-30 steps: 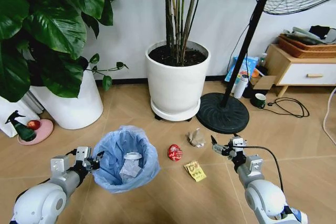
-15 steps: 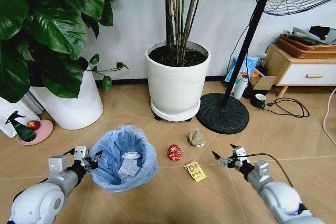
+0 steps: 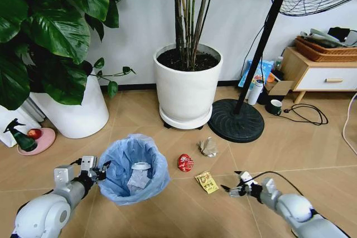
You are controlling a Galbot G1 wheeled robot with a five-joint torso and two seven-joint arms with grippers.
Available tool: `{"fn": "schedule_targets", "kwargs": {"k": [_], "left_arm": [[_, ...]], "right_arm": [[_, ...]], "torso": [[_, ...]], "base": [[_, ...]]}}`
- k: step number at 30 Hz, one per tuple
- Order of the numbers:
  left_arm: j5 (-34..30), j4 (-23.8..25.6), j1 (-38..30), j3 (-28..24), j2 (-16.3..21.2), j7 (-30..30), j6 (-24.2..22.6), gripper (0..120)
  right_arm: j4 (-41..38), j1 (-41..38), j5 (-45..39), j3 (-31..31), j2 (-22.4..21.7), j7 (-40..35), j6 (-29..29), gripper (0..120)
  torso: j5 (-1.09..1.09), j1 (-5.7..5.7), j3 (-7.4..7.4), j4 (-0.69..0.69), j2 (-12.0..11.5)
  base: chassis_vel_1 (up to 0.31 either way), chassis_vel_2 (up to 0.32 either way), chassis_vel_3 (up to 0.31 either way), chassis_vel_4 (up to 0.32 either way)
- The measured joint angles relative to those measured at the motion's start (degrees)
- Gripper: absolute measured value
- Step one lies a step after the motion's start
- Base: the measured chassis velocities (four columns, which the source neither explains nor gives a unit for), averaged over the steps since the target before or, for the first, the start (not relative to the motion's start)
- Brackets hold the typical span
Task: Pick up the trash bin and place the garbage on the floor into it.
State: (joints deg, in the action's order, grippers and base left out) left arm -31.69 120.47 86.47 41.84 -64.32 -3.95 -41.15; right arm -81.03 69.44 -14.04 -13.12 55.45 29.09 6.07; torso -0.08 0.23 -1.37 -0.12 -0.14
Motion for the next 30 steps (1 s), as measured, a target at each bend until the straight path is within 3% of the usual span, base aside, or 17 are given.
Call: {"fn": "schedule_targets", "kwargs": {"k": [14,30], "left_arm": [[-0.2,-0.1,-0.4,0.3,0.3,0.1,-0.1,0],[-0.4,-0.7,-0.9,0.2,0.7,0.0,-0.1,0]], "right_arm": [[8.6,-6.5,3.3,6.0,5.5,-2.5,0.2,100],[13.6,-7.9,5.3,6.2,10.2,-2.9,0.4,100]], "torso": [[0.02,0.00,0.00,0.00,0.0],[0.03,0.00,0.00,-0.01,0.0]], "base": [[0.000,0.000,0.000,0.000],[0.000,0.000,0.000,0.000]]}}
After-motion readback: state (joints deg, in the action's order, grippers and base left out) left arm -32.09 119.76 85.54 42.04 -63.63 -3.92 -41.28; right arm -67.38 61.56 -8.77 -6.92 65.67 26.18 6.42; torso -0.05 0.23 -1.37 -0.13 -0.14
